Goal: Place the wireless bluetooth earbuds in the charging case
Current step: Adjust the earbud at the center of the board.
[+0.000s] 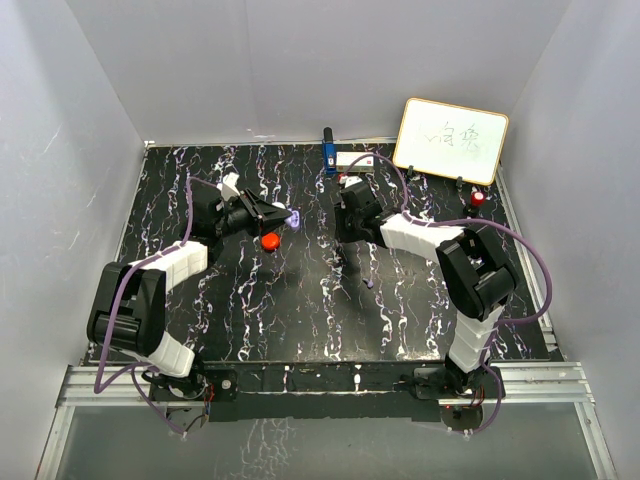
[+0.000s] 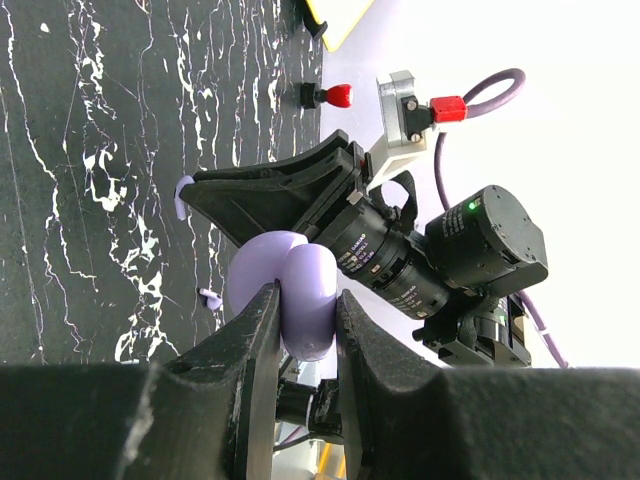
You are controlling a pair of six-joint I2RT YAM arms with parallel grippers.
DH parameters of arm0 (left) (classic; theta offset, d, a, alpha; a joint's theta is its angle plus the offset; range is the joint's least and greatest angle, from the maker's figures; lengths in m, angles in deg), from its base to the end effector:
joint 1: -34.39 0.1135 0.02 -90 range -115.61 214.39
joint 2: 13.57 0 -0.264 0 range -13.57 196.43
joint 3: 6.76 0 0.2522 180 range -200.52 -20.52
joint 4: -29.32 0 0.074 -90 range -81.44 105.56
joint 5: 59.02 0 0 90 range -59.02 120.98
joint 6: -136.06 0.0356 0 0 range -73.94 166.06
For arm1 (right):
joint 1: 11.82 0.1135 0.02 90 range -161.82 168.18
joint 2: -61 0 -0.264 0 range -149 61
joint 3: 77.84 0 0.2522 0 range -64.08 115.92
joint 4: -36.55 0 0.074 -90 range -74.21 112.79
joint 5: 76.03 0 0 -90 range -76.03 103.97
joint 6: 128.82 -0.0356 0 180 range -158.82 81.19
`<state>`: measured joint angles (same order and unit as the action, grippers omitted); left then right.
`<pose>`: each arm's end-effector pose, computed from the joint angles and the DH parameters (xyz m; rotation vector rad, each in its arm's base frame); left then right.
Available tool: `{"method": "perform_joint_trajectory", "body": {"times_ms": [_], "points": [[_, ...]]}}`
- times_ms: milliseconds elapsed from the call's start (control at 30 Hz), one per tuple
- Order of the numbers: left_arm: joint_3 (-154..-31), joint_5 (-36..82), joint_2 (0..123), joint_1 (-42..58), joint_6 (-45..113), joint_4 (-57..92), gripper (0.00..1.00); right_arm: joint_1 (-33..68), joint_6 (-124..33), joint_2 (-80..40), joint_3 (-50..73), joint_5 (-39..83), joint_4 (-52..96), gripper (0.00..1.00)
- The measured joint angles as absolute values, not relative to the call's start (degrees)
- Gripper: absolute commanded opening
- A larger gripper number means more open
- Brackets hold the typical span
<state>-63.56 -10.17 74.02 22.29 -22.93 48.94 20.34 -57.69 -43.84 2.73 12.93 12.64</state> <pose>0.3123 -0.0909 0.2286 -0.3986 1.9950 -1.5931 0.3310 0.2074 0.1834 -0.2749 2.4328 0.3829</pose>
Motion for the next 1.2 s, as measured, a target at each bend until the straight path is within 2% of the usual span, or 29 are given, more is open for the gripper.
{"method": "perform_joint_trajectory", "body": {"times_ms": [233, 400, 733, 867, 1200], "points": [[-63.56, -10.17, 74.11, 22.29, -22.89, 48.94, 0.0, 20.38, -57.78, -45.28, 2.88, 10.83, 8.57, 0.01], [-63.54, -10.17, 74.11, 22.29, -22.89, 48.97, 0.0, 20.38, -57.95, -46.72, 4.08, 9.92, 5.56, 0.06], [-62.8, -10.17, 74.11, 22.29, -22.93, 49.64, 0.0, 20.38, -58.24, -48.56, 7.56, 9.32, 1.01, 0.37], [-62.47, -10.17, 74.15, 22.29, -22.96, 49.69, 0.0, 20.43, -58.41, -49.26, 9.15, 9.37, -1.24, 0.4], [-61.55, -10.17, 74.15, 22.29, -23.17, 50.23, 0.0, 20.43, -58.43, -51.4, 14.07, 9.43, -7.01, 0.37]]}}
